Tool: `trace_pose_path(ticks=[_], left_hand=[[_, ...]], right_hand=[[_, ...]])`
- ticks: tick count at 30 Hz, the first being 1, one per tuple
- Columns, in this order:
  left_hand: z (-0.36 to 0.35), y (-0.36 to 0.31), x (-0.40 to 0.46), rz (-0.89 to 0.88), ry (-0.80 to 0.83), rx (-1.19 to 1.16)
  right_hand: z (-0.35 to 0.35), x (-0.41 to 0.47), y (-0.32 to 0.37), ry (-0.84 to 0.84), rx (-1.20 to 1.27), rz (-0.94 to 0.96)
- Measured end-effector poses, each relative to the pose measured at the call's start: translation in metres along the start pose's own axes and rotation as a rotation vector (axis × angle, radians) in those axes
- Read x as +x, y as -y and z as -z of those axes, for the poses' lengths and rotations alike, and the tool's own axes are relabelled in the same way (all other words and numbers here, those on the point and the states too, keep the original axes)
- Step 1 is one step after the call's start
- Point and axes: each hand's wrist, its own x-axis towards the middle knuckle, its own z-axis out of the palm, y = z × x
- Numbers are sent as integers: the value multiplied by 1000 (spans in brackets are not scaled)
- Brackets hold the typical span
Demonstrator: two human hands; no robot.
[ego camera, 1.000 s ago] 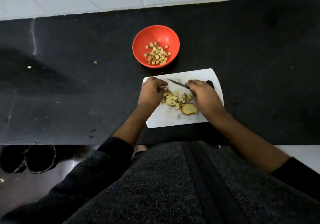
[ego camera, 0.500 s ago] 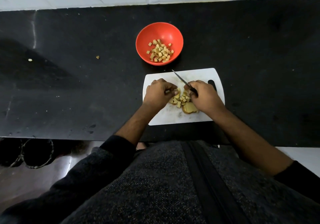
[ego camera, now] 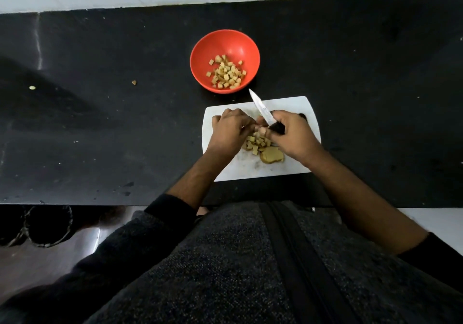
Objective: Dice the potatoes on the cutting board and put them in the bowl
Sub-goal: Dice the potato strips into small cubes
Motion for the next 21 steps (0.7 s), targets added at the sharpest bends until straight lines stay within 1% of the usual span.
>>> trace_pose_path(ticks=[3,6,8,10,13,16,18,21], left_hand=[[1,2,1,-26,5,-93],[1,4,-3,23,48,-334],[-1,4,-5,63,73,-433],[-2,4,-5,75,71,-407],[0,6,-2,38,43,-243],[1,3,-1,11,65,-132],[0,0,-1,-22,96,-78],[-3,-3,-3,-75,122,1]], right_hand=[[-2,1,-3,-12,106,-4],[4,4,-7,10,187,-7],[7,6,-11,22,198,-27],[9,7,-15,-9,173,-38],[11,6,-18,-58,75,-59],[10,5,-16,26,-102,-42],[7,3,-12,57,-168,-37],[9,-3,-9,-37,-231,-10]])
